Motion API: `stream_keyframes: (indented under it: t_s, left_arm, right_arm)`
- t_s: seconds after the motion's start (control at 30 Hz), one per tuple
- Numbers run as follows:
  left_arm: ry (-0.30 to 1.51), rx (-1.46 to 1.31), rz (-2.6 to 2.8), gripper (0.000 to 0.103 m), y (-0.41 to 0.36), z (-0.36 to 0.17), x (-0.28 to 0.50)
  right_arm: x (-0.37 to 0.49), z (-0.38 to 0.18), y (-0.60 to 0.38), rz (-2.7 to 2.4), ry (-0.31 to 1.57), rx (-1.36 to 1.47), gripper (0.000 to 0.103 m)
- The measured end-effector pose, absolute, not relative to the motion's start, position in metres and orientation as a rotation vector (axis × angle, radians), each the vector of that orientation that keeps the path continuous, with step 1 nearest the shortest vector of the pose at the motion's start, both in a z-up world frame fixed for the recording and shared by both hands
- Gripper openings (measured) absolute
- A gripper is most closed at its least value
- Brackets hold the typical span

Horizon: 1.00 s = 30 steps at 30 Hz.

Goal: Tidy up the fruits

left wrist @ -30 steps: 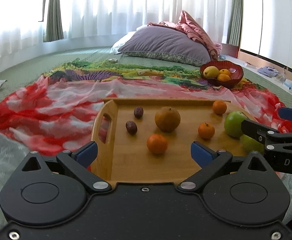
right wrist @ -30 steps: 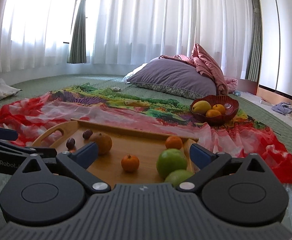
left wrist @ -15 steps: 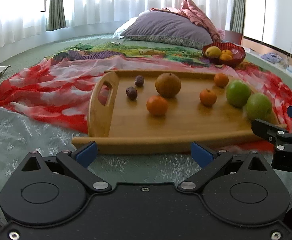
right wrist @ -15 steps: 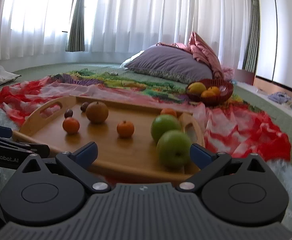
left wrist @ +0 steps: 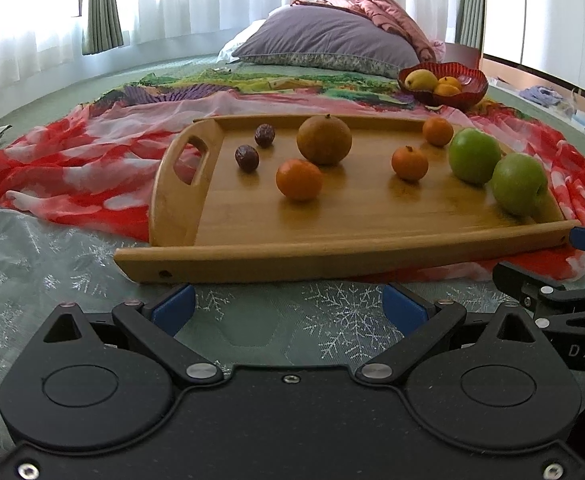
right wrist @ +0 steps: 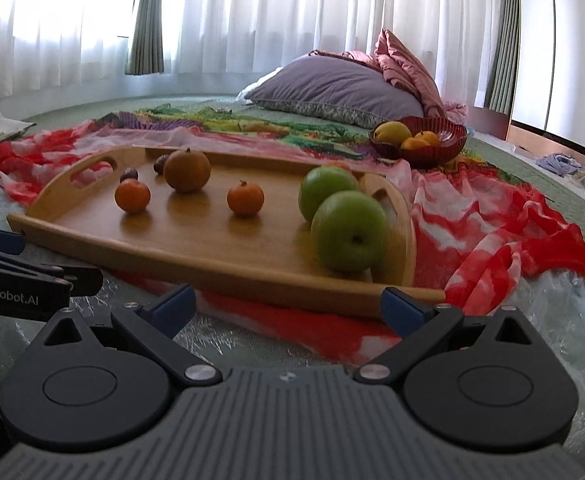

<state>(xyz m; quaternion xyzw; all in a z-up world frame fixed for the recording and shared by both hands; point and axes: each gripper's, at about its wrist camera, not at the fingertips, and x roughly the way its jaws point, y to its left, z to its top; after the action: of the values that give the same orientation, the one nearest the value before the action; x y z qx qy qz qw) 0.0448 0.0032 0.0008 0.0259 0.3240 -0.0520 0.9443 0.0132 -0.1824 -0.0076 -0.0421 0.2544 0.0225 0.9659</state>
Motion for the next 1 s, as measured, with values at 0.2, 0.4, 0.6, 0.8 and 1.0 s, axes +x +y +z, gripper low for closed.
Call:
stream_keyframes:
  t_s: [0.2,0.4,0.6,0.8,1.0]
  left_arm:
    - [0.668,0.052,-0.091,0.103,0.001,-0.005,0.050]
    - [0.664,0.055,-0.081,0.103,-0.001,-0.008,0.054]
    - [0.664,0.046,-0.075,0.103,0.000,-0.010,0.058]
    - [0.668,0.050,-0.065,0.103,-0.001,-0.012,0.059]
    - [0.678,0.046,-0.068,0.103,-0.001,-0.011,0.060]
  right_arm:
    - [0.018,-0.017,-0.183,0.036,0.539,-0.096,0.103]
    - [0.023,-0.027,-0.187,0.020,0.560,-0.079,0.103]
    - [0.025,-0.032,-0.188,0.039,0.563,-0.099,0.103]
    - [0.026,-0.035,-0.192,0.054,0.564,-0.075,0.103]
    - [0.024,-0.037,-0.191,0.050,0.552,-0.080,0.103]
